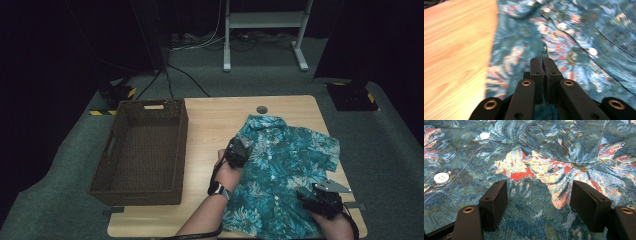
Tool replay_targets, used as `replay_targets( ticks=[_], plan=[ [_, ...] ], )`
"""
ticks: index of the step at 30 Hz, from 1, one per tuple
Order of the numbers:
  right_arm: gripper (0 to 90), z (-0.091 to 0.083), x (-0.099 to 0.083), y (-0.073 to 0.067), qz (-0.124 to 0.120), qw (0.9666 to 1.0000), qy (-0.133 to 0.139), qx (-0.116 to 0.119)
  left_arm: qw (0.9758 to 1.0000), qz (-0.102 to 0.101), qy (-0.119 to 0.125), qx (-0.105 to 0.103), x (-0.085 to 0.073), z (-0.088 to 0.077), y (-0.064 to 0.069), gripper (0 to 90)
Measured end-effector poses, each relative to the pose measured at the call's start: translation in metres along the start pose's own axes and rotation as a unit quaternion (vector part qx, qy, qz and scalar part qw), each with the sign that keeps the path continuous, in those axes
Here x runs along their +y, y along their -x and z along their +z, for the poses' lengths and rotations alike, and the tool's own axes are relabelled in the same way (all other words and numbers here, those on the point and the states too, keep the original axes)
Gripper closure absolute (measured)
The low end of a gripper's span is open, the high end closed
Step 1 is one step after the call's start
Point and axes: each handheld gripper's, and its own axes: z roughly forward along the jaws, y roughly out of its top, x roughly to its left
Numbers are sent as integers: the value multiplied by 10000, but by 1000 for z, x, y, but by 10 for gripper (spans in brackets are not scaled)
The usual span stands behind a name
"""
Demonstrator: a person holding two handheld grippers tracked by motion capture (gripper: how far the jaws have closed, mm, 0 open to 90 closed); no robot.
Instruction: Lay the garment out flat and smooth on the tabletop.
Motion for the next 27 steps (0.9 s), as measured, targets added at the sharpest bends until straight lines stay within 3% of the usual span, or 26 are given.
replay_targets(
  ticks=[9, 17, 18, 22, 27],
  plan=[
    [304, 0, 0, 0, 0, 10000, 3, -14, 9975, -535, 135, 438, -3, -25, -46, 869],
    [304, 0, 0, 0, 4, 10000, 2, -21, 9925, -845, 289, 841, 0, -44, -75, 853],
    [304, 0, 0, 0, 2, 10000, 3, -22, 9908, -918, 327, 943, 3, -48, -81, 853],
    [304, 0, 0, -1, 1, 10000, 3, -25, 9876, -908, 485, 1189, 10, -55, -86, 727],
    [305, 0, 0, 0, 2, 10000, 4, -23, 9889, -834, 512, 1116, 13, -55, -81, 659]
  ],
)
